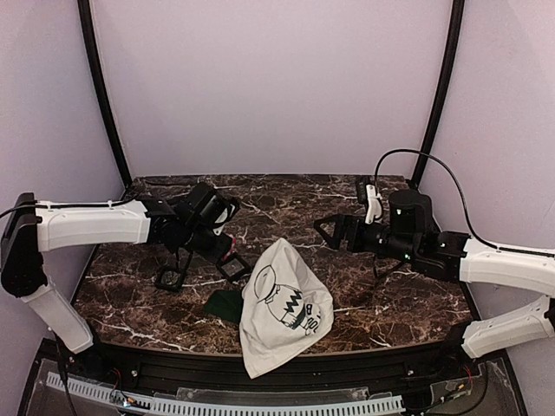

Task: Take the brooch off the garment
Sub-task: Place the brooch in the brooch box.

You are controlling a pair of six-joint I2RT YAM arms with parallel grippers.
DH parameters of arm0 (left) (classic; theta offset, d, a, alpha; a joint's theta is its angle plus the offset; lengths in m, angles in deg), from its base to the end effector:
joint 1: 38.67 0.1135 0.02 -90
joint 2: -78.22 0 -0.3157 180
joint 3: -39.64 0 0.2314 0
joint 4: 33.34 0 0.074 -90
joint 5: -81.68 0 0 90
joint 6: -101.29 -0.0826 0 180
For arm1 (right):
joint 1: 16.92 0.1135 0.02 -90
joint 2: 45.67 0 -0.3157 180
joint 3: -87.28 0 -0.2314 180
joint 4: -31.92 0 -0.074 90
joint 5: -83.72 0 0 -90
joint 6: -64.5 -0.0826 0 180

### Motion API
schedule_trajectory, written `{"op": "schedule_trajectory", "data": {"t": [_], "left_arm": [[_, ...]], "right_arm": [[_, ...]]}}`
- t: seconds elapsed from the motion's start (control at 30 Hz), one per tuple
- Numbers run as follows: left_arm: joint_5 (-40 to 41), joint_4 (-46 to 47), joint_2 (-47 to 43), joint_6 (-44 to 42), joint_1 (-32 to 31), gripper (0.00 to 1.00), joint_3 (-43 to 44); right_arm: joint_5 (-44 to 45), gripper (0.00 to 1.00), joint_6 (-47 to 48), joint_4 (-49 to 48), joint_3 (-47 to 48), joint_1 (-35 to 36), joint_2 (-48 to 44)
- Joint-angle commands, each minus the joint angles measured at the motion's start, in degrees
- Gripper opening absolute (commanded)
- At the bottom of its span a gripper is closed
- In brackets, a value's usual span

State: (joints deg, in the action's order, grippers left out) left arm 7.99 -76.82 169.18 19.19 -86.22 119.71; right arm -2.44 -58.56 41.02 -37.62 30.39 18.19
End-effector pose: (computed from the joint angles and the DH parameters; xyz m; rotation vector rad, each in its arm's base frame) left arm 0.2478 -0.2366 0.2609 0.7289 2.3563 -0.0558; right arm 0.1793 0.1862 0.3137 -0.1978 1.9730 0.8809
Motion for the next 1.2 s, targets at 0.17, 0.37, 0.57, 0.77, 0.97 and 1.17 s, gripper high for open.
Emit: {"op": "schedule_trajectory", "data": {"t": [0.17, 0.37, 0.57, 0.77, 0.97, 1.17], "left_arm": [[10.6, -2.7, 5.8, -3.2, -3.7, 0.01, 4.8], [13.7, -3.8, 8.5, -3.2, -3.9, 0.01, 6.0], [13.3, -3.7, 10.2, -3.2, -3.9, 0.02, 6.4], [14.5, -3.6, 12.1, -3.8, -3.9, 0.05, 6.7], [13.6, -3.8, 13.3, -3.8, -4.0, 0.07, 7.4], [11.5, -4.6, 13.9, -3.5, -4.3, 0.16, 7.6]], "right_arm": [[1.6, 0.99, -0.2, -0.2, -1.5, -0.4, -1.8], [1.8, 0.99, -0.7, -0.3, -1.9, -0.3, -2.3], [2.0, 0.99, -0.9, -0.1, -2.1, -0.4, -2.7], [2.1, 0.99, -0.9, 0.0, -2.0, -0.3, -2.9], [2.3, 0.99, -0.9, 0.3, -2.0, -0.4, -2.9], [2.5, 0.99, -1.1, 0.3, -2.2, -0.4, -2.9]]}}
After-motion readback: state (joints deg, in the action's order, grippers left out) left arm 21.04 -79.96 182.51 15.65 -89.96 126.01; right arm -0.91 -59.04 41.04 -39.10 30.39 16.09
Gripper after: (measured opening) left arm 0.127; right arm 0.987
